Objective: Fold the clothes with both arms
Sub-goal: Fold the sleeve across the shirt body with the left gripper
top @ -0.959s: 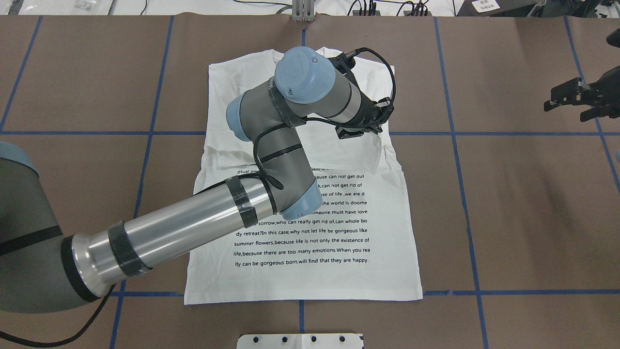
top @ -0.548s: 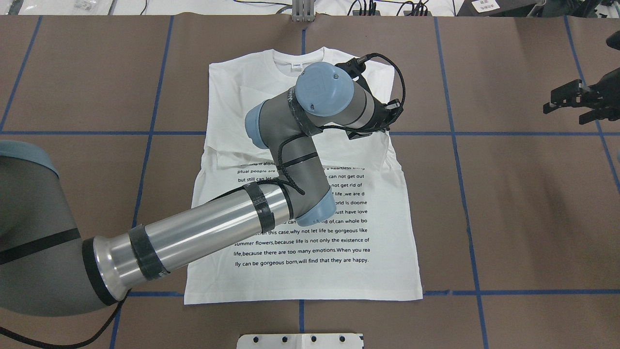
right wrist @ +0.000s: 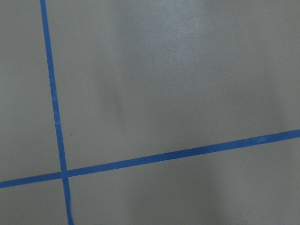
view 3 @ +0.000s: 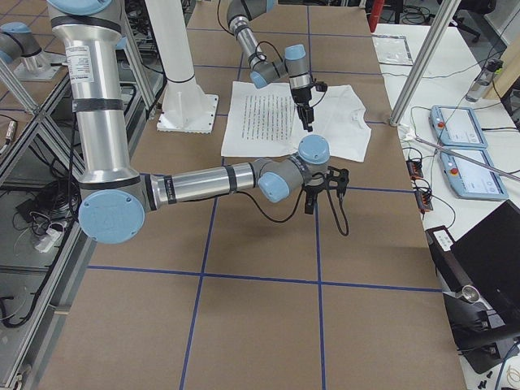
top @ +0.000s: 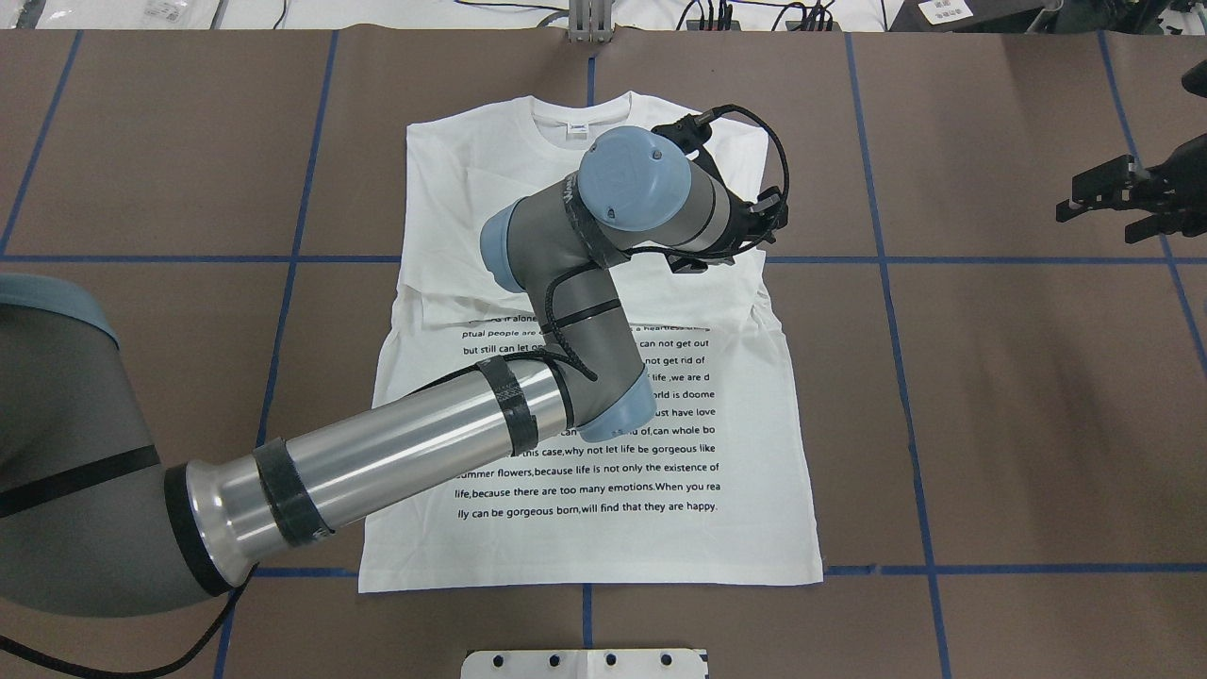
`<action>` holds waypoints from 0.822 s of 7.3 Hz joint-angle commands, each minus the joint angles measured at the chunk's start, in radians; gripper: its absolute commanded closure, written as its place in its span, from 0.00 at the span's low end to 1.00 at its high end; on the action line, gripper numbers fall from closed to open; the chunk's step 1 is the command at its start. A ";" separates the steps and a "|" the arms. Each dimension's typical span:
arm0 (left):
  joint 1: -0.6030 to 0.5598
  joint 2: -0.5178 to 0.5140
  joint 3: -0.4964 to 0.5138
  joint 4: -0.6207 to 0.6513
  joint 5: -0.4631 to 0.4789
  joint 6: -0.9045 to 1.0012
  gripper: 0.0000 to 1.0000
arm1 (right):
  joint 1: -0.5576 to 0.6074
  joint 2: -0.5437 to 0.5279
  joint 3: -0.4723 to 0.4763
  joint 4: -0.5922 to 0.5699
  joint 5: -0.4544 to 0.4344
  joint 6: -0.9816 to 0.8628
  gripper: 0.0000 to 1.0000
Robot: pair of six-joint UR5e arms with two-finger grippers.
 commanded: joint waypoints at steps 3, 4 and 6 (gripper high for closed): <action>-0.033 0.194 -0.265 0.066 -0.095 0.019 0.38 | -0.074 -0.018 0.061 0.092 -0.014 0.243 0.00; -0.034 0.258 -0.369 0.153 -0.092 0.091 0.38 | -0.121 -0.034 0.124 0.092 -0.037 0.347 0.00; -0.065 0.378 -0.583 0.322 -0.092 0.265 0.38 | -0.212 -0.058 0.216 0.091 -0.120 0.542 0.01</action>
